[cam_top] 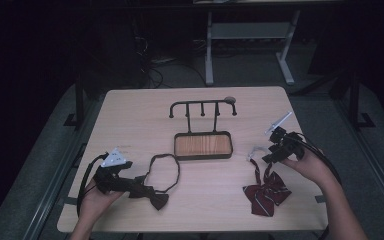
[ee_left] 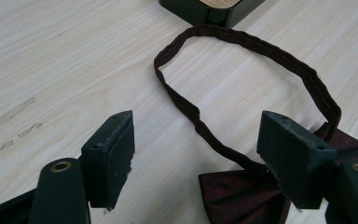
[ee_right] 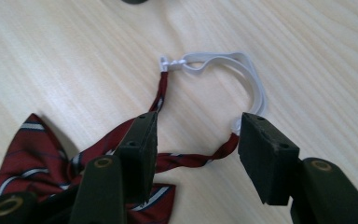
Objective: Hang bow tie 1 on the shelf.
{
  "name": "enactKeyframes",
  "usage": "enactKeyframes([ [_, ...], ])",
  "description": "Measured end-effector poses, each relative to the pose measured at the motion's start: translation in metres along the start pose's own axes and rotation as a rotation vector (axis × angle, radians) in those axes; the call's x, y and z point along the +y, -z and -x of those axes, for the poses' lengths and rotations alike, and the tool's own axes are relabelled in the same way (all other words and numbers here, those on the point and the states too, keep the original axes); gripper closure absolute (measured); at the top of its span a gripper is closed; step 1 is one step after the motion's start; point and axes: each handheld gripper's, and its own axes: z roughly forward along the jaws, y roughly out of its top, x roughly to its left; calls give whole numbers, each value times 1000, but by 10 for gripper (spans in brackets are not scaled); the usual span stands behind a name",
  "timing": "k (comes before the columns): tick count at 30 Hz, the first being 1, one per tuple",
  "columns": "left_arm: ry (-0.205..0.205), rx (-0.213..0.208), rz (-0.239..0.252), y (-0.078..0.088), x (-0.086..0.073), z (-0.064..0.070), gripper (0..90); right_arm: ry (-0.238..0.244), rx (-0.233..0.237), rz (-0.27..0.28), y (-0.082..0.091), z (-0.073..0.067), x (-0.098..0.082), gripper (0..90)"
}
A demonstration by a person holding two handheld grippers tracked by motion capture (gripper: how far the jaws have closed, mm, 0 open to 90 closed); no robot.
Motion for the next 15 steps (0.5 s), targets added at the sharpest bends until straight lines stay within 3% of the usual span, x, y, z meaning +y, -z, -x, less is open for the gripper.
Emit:
enactKeyframes([
  [15, -4, 0, -6, -2, 1, 1, 282, -87, -15, -67, -20, 23, 6, 565],
])
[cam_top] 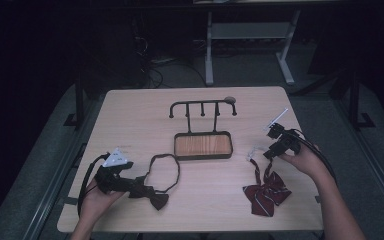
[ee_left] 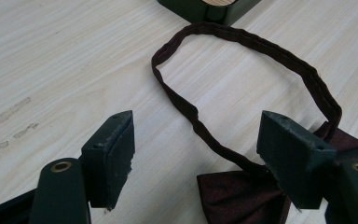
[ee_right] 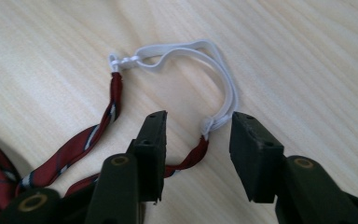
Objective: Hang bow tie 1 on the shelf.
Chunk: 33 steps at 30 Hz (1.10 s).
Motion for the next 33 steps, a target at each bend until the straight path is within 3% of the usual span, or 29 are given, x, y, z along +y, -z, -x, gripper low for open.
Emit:
enactKeyframes([
  [4, 1, 0, -1, 0, 0, 0, 282, -25, -7, -26, -4, 3, 1, 580],
  [17, -4, -3, -3, 0, 0, 0, 282, -39, -26, -93, -17, 3, 5, 654],
  [25, -4, -5, -5, -1, 0, 1, 282, -26, -54, -127, -21, 0, 6, 716],
  [33, -5, -7, -5, -1, 0, 1, 282, -10, -51, -138, -22, -2, 8, 817],
])
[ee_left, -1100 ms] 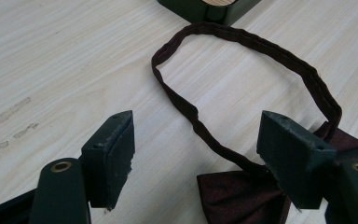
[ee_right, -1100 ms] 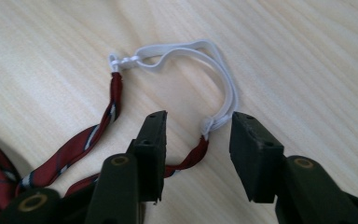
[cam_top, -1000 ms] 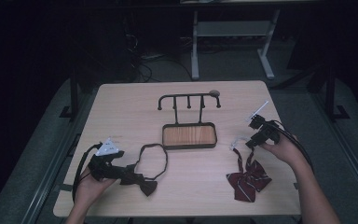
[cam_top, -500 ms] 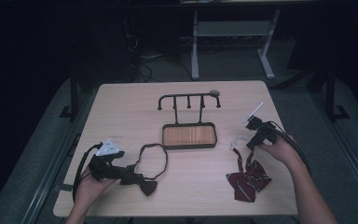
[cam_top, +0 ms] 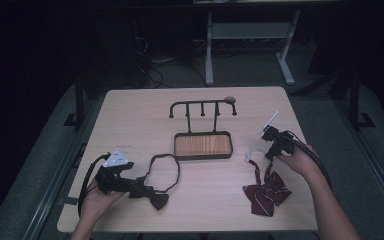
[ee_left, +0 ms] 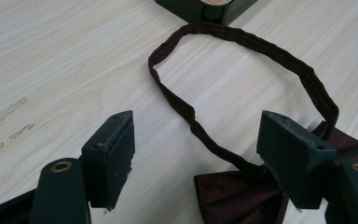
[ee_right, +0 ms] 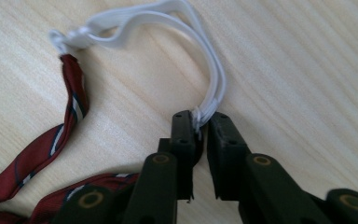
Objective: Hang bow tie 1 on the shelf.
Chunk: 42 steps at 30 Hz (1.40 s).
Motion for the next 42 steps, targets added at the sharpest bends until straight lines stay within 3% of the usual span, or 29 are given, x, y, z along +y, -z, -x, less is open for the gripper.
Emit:
enactKeyframes([
  [5, 1, -2, -1, 0, 0, 0, 281, 6, 8, 3, 2, -2, -1, 827],
  [9, -1, -6, -3, -1, -1, 1, 282, 13, 34, 35, 9, -2, -4, 831],
  [14, 1, -9, -9, -3, -1, 2, 282, 37, 77, 90, 25, -5, -12, 830],
  [24, 7, -20, -5, -3, -1, 3, 282, 80, 174, 134, 39, -11, -19, 828],
  [42, 2, -22, -4, -3, -1, 4, 282, 167, 176, 150, 73, -28, -17, 830],
])
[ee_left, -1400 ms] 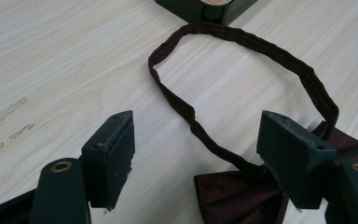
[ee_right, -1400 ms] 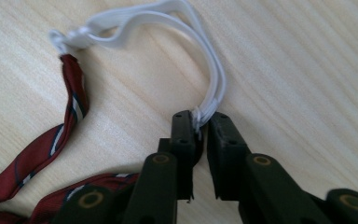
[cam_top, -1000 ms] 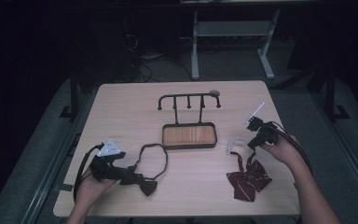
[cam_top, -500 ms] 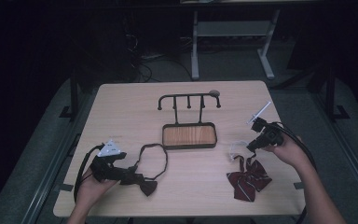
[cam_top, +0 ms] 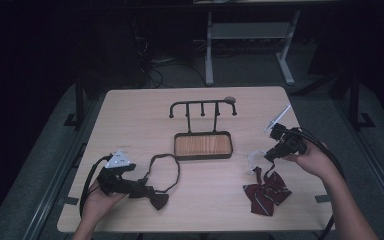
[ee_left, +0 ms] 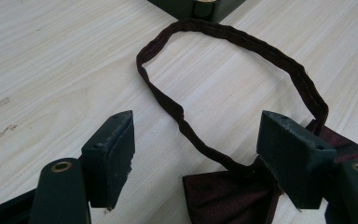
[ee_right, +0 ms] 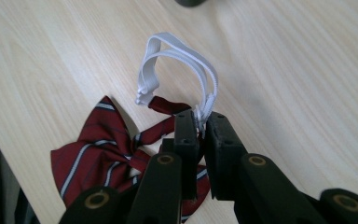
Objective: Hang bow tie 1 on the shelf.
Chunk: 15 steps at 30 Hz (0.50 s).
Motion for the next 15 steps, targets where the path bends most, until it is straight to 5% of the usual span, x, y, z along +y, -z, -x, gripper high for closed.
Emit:
enactKeyframes([
  [15, 0, -2, -2, 0, 0, 0, 282, 71, -3, 14, 25, -20, 15, 832],
])
